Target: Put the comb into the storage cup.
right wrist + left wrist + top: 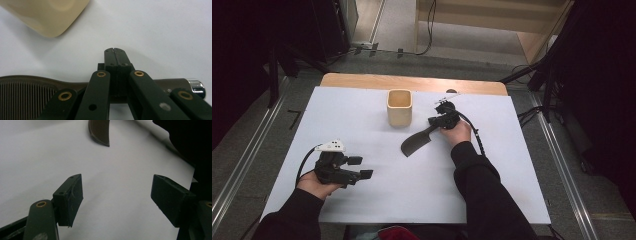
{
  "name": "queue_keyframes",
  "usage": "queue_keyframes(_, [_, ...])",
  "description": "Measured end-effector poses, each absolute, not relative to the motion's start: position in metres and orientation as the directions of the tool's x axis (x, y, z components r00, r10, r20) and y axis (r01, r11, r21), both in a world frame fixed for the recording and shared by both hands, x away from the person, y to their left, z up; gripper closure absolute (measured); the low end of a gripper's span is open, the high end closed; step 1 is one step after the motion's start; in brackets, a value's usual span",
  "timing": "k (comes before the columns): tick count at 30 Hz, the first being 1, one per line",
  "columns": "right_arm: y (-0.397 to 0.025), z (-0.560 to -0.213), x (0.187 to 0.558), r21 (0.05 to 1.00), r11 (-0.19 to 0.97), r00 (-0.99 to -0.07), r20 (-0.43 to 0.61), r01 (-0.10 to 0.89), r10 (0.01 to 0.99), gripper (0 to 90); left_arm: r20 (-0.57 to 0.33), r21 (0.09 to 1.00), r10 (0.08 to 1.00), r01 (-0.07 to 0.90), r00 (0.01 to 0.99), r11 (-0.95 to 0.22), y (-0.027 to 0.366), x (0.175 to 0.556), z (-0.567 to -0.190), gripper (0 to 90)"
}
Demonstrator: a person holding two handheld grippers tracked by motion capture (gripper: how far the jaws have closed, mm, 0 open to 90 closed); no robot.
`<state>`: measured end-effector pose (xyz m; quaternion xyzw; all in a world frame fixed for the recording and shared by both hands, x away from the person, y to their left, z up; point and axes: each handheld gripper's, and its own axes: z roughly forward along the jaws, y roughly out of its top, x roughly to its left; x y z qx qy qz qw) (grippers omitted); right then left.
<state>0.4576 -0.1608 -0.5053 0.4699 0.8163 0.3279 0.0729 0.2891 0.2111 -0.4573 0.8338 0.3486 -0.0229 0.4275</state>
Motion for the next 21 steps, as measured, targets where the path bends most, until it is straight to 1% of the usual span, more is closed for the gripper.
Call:
queue_keyframes(12, [-0.178, -0.506, 0.446, 0.604, 0.328, -0.537, 0.200, 0.726, 0.819, 87.7, -0.337, 0.698, 0.561, 0.600, 0.756, -0.390, 0.210, 0.289, -0.457, 26.1])
queue_keyframes(21, [-0.183, -0.507, 0.433, 0.609, 0.318, -0.527, 0.197, 0.726, 0.827, 87.7, -0.337, 0.700, 0.560, 0.599, 0.757, -0.389, 0.210, 0.289, -0.457, 26.1])
